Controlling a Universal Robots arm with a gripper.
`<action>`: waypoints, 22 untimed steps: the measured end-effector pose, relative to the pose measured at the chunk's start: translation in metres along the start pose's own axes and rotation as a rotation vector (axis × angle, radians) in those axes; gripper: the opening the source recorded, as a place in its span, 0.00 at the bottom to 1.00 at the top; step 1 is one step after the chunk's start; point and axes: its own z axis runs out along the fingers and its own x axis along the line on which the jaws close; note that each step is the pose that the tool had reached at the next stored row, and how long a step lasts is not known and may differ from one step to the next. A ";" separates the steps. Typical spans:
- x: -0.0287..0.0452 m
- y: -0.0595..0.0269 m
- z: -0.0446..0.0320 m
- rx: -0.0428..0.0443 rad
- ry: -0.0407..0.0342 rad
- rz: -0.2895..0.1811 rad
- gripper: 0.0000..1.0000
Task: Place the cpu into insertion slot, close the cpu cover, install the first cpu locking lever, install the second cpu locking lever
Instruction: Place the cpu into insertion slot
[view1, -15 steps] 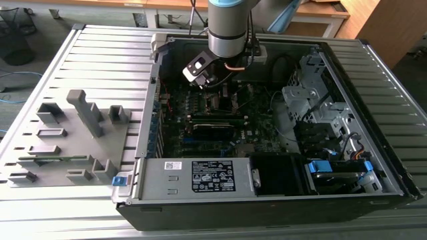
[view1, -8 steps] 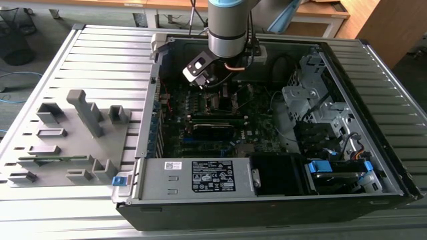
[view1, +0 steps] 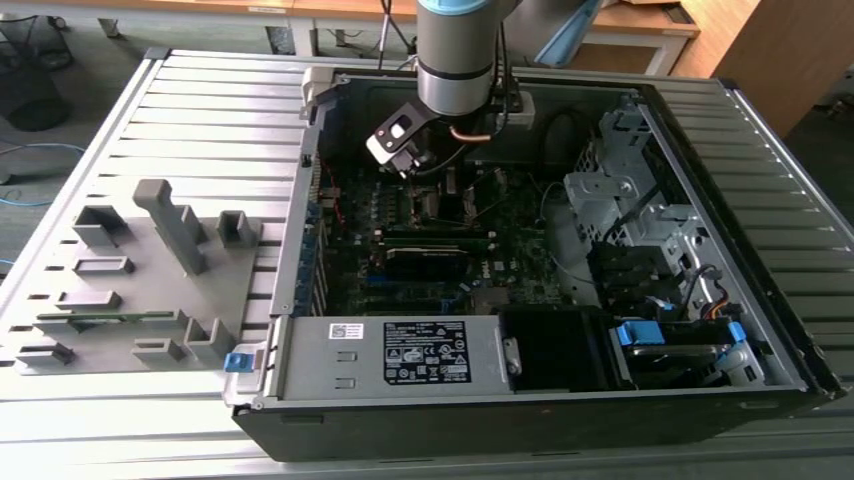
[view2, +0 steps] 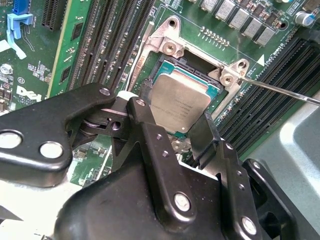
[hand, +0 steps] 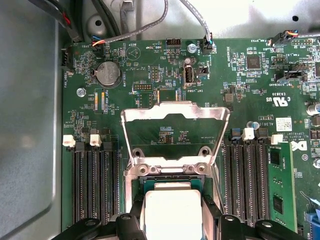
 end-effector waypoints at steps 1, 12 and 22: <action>0.0000 0.0000 0.0000 0.0000 -0.0001 0.000 0.54; 0.0000 0.0000 0.0011 0.0001 -0.0002 0.000 0.54; 0.0000 0.0000 0.0014 -0.0001 0.0001 0.000 0.61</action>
